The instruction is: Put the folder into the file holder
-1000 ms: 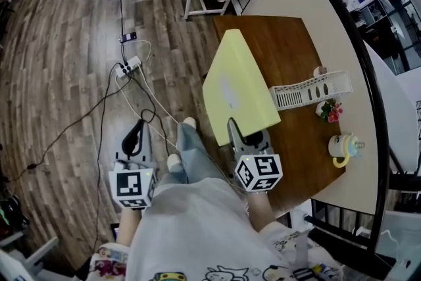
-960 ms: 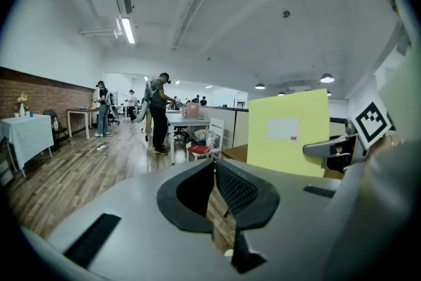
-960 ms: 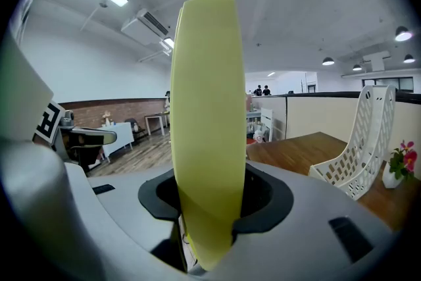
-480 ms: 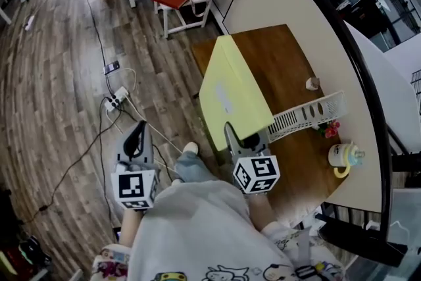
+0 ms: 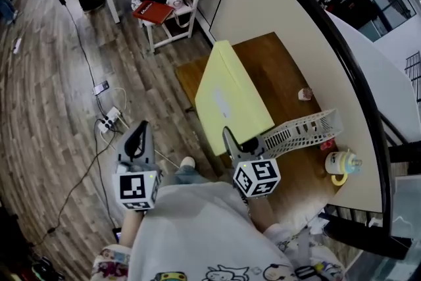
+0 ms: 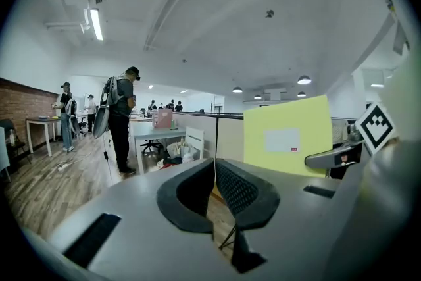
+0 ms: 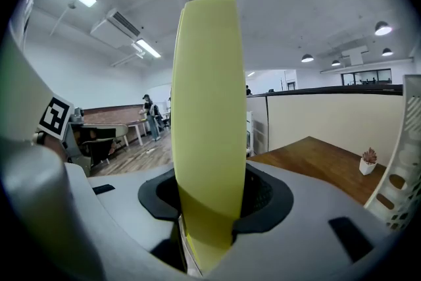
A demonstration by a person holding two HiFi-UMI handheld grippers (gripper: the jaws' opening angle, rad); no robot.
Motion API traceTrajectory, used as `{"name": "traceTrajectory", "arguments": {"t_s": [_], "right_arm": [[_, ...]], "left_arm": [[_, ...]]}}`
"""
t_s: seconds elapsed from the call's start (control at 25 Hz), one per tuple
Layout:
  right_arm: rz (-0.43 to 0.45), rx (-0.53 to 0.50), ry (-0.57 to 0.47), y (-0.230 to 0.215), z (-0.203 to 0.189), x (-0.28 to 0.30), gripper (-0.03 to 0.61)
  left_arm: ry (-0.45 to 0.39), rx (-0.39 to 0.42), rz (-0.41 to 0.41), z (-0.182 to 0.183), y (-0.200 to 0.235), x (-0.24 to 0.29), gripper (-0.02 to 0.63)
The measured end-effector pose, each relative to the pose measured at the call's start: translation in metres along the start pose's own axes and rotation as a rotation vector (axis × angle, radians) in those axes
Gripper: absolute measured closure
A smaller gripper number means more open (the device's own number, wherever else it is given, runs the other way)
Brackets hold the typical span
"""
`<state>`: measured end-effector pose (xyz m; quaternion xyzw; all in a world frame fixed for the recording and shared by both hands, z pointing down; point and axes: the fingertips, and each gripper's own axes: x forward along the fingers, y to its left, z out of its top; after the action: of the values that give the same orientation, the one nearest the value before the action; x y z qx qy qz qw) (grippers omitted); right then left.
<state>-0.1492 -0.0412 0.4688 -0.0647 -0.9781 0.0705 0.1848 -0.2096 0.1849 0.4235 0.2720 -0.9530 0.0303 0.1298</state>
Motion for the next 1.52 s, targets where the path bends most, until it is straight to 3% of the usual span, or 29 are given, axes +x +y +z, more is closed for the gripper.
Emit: {"name": "traceTrajectory", "arguments": {"t_s": [0.36,1.0,1.36,1.52], "right_arm": [[-0.116,0.056,-0.041,-0.028,0.009,-0.008,0.405],[-0.502,0.186,-0.111,-0.062,0.019,-0.023,0.407],[-0.716,0.235,-0.169,-0.058,0.026,-0.032,0.407],[-0.781,0.247,-0.195,-0.055,0.028,-0.044,0.407]], "left_arm": [[0.046,0.037,-0.185,0.010,-0.041,0.055,0.601],[0.032,0.170,-0.719,0.040,-0.133,0.164,0.601],[0.028,0.235,-0.973,0.045,-0.162,0.178,0.601],[0.021,0.253,-1.034,0.046,-0.170,0.173,0.601]]}}
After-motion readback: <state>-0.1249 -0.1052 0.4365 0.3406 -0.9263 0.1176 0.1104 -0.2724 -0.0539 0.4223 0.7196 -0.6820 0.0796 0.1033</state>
